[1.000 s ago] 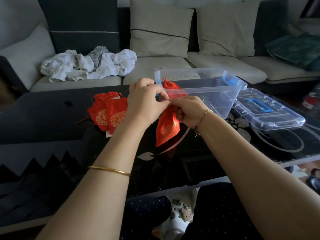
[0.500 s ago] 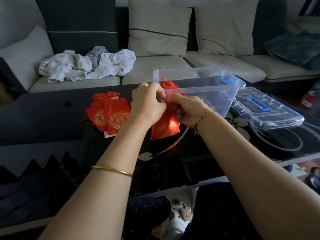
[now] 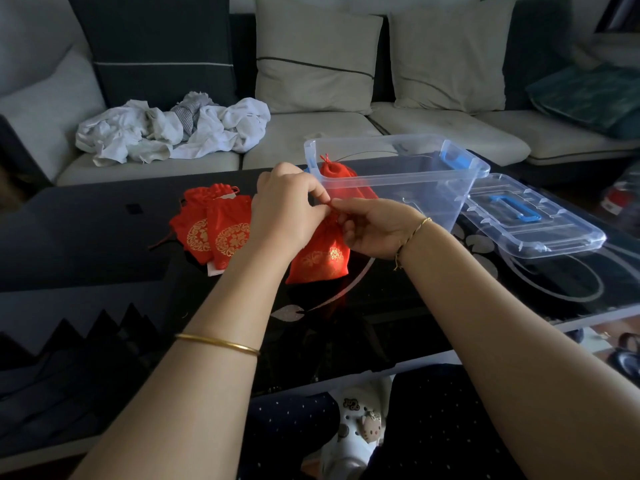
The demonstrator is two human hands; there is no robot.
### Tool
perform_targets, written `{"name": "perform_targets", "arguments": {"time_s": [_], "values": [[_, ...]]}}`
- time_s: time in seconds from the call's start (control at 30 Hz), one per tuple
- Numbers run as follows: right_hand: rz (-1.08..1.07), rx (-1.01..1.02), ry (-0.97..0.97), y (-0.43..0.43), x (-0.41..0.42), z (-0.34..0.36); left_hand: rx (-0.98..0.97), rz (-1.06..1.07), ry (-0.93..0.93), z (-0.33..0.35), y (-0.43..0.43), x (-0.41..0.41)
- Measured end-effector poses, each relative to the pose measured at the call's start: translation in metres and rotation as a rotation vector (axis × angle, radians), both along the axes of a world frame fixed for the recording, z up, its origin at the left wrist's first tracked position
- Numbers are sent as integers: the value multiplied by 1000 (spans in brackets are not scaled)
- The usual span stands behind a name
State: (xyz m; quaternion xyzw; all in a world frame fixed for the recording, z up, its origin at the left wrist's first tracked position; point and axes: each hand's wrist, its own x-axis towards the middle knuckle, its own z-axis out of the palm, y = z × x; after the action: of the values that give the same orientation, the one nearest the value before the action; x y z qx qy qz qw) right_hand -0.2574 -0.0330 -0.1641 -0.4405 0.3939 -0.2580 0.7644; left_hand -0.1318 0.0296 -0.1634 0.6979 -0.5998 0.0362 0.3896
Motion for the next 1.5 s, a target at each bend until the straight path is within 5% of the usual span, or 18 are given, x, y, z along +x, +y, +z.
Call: {"name": "perform_targets", "arguments": {"time_s": [0.23, 0.5, 0.67, 0.8, 0.9, 1.07, 1.4, 1.5], "values": [[-8, -330, 86, 0, -5, 3, -30, 36, -81, -4, -1, 0], [-154, -848, 454, -10, -13, -5, 52, 107, -10, -2, 1, 7], [-175, -896, 547, -9, -8, -25, 245, 32, 427, -2, -1, -2], [61, -568, 296, 3, -15, -30, 247, 32, 648, -4, -4, -1], [212, -675, 347, 4, -17, -46, 221, 32, 745, -1, -7, 0], [50, -900, 544, -3, -16, -58, 145, 8, 915, 8, -12, -4], [-95, -1076, 549, -3, -44, 16, -26, -69, 1012, 28, -22, -11], [-234, -1042, 491, -31, -45, 51, -16, -30, 864, 40, -42, -15]]}}
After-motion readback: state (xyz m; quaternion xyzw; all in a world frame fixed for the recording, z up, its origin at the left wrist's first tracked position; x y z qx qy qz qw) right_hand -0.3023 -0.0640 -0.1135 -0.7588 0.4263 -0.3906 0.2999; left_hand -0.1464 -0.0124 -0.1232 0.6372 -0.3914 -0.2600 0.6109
